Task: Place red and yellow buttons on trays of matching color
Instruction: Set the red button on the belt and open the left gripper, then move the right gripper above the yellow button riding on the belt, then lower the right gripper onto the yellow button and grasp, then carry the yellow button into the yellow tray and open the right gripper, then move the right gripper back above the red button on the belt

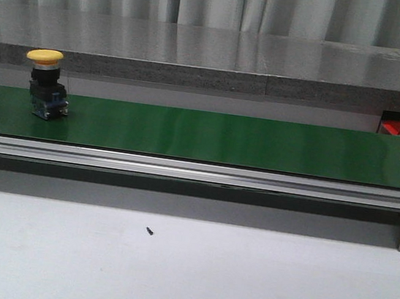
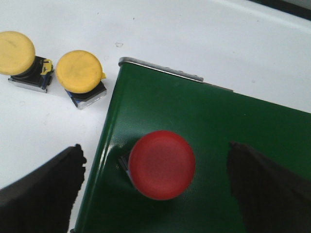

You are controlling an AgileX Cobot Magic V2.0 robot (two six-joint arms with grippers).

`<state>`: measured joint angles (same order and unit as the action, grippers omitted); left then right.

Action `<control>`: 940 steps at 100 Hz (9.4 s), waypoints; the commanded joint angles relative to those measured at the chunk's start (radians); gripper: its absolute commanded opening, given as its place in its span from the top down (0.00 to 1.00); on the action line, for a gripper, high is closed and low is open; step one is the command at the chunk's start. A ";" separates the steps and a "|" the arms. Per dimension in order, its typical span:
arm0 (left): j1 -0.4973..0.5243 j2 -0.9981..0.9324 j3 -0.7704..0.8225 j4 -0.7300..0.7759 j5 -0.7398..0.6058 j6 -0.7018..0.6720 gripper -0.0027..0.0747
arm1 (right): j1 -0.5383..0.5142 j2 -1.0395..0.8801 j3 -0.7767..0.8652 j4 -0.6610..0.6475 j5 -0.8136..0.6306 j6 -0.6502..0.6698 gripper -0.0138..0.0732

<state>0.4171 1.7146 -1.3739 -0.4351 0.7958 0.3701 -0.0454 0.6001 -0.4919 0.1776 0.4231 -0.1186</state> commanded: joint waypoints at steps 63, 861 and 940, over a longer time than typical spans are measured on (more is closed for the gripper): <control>-0.236 -0.415 0.179 -0.039 0.012 0.113 0.99 | 0.002 -0.002 -0.027 0.006 -0.018 -0.010 0.98; -0.307 -0.958 0.720 -0.098 -0.345 0.115 0.99 | -0.333 0.643 -0.397 0.106 -0.074 -0.097 0.38; -0.307 -0.958 0.720 -0.098 -0.345 0.115 0.99 | 0.139 0.659 -0.642 0.105 0.193 -0.126 0.17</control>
<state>0.1143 0.7607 -0.6261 -0.5051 0.5125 0.4854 0.0639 1.2688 -1.0740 0.2761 0.6325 -0.2264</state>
